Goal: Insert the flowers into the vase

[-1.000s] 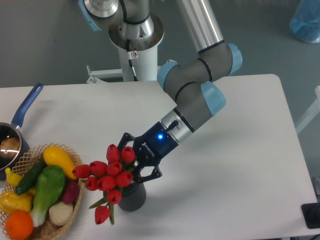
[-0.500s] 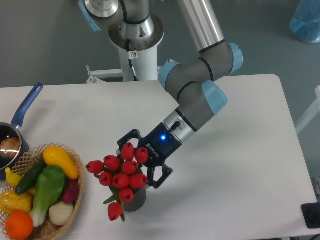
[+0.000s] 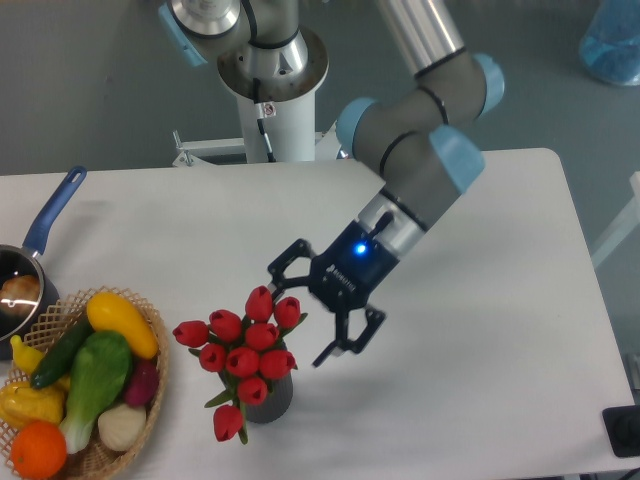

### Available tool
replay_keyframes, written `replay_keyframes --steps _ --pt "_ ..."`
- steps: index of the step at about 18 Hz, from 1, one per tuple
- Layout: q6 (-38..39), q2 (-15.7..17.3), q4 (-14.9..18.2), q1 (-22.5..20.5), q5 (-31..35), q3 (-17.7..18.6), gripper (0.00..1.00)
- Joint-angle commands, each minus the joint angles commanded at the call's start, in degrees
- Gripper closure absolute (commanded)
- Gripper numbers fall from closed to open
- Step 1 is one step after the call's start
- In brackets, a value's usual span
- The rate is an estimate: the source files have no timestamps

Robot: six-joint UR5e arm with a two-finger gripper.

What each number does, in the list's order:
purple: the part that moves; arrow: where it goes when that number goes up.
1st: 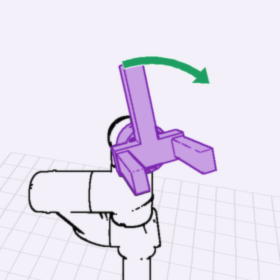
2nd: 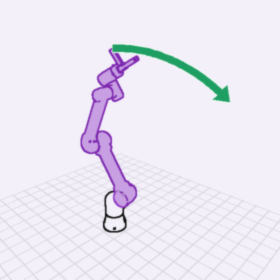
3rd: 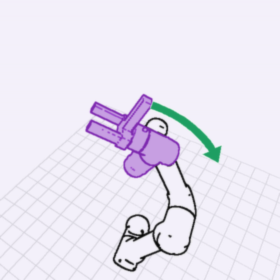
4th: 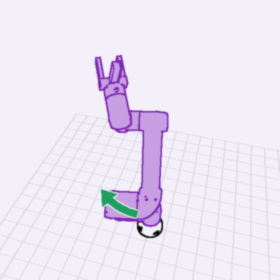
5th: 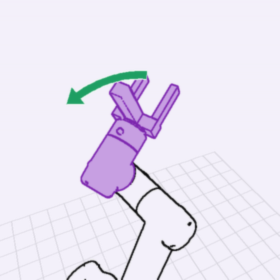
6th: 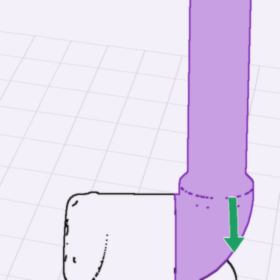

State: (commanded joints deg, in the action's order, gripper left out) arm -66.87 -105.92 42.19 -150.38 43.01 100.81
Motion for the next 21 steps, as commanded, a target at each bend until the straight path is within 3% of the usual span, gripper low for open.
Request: replay_keyframes --steps 5,9,14,18,21 --pt "-7.2 2.6 0.0 -0.1 14.1 0.6 0.00" --pt "-7.7 4.1 0.1 -0.3 17.7 0.8 0.00" --pt "-12.4 4.2 0.4 -4.6 19.0 1.0 0.00" --pt "-14.5 5.2 2.8 -5.0 31.5 1.1 0.00" --pt "-14.9 5.1 3.5 -4.6 35.0 1.1 0.00"
